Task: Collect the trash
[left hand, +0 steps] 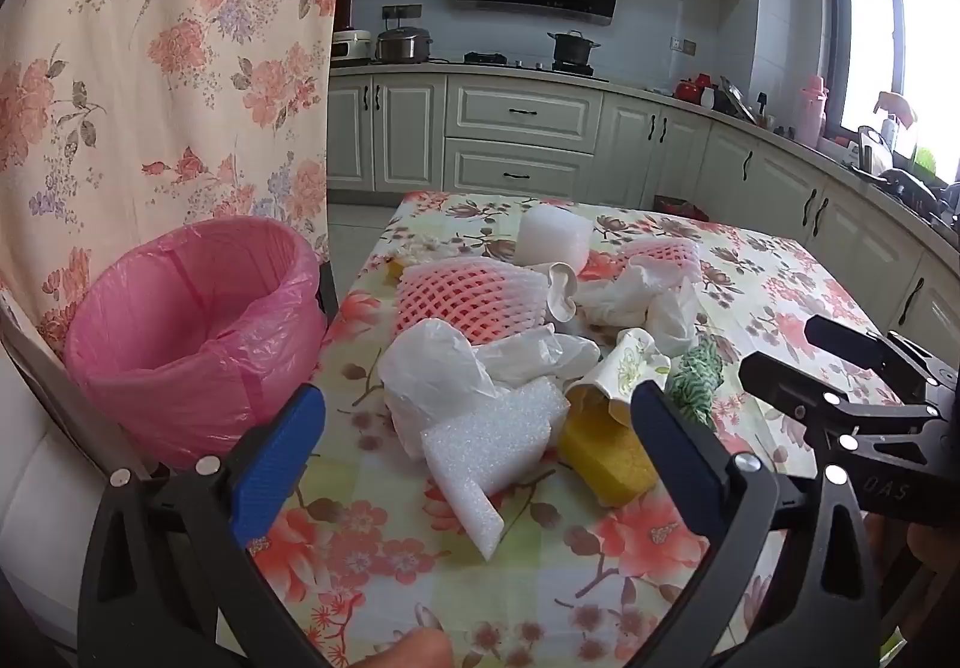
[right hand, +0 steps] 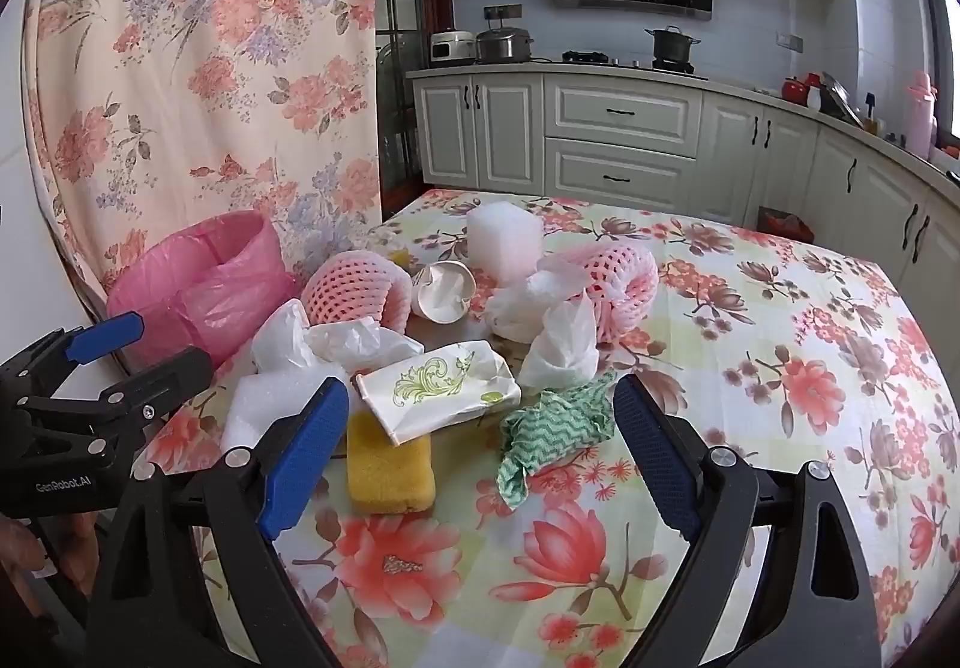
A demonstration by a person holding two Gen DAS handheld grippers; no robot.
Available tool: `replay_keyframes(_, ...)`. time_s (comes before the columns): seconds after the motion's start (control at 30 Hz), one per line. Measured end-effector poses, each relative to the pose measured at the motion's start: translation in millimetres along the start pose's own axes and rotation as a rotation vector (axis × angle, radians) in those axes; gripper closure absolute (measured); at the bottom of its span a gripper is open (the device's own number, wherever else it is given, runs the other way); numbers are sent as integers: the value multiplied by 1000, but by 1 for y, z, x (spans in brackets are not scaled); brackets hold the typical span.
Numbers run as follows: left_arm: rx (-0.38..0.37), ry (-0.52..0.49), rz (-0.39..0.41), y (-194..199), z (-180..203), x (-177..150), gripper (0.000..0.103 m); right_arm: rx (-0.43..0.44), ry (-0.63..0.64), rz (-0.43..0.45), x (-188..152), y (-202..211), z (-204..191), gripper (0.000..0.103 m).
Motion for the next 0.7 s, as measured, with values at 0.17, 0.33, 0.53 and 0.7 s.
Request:
replay_keyframes(0.17, -1, 1, -1, 0, 0, 0, 5, 5, -6, 1, 1, 1, 0, 19)
replay_keyframes(0.33, 0, 2, 1, 0, 0, 0, 5, 3, -5, 1, 0, 1, 0, 19)
replay_keyframes(0.53, 1, 0, 2, 1, -1, 2, 5, 3, -4, 2, 0, 1, 0, 19)
replay_keyframes(0.7, 2, 0, 2, 1, -1, 2, 4, 2, -3, 1, 0, 0, 0, 19)
Point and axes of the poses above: each gripper's, at about its wrist camera, not at the fingertips, and y roughly against the way its jaws point, z to its right, x to its top, the point moved 6 cm from there along -y, roughly the way its jaws point, and after that the axes turned 6 degrees about y, right-handed, at the moved point
